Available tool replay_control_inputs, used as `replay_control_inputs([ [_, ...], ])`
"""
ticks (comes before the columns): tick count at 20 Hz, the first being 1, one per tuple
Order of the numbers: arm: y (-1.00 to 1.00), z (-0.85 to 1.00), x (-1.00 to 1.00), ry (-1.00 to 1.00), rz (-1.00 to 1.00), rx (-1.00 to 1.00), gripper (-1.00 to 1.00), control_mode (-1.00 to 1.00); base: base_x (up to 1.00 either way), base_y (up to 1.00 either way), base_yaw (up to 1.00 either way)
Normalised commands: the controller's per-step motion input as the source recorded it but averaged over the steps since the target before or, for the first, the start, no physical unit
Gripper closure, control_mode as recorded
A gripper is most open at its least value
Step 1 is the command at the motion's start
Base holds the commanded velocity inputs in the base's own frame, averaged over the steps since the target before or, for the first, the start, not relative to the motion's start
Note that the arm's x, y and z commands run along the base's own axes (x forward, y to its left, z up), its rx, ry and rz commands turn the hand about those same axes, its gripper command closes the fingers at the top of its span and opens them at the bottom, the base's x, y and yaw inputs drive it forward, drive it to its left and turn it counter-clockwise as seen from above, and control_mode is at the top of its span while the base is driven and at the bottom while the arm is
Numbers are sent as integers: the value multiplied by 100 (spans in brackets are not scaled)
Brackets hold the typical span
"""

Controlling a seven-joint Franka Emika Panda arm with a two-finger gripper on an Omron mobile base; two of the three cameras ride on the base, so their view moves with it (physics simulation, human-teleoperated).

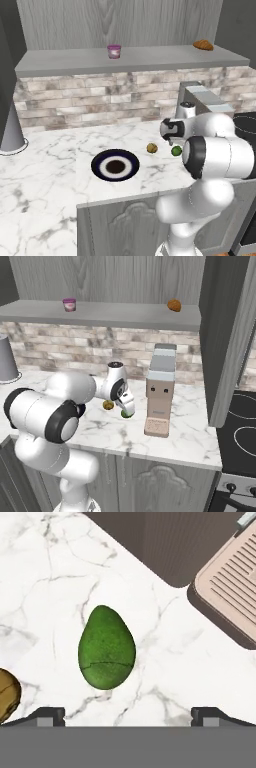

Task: Pick the avocado and bread from the counter and place them on the plate. Then pick the jam from the cabinet and place it next to the plate. Lastly close the cabinet door.

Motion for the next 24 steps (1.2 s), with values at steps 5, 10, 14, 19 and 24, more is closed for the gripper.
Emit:
replay_control_inputs([
  [5,-6,-19,18,0,-1,0,-100,-100,0,0,0],
  [10,-8,-15,18,0,-1,0,-100,-100,0,0,0],
  [14,-8,-15,16,0,-1,0,-100,-100,0,0,0],
  [19,-7,-15,14,0,-1,0,-100,-100,0,0,0],
  [24,-5,-21,6,0,-1,0,-100,-100,0,0,0],
])
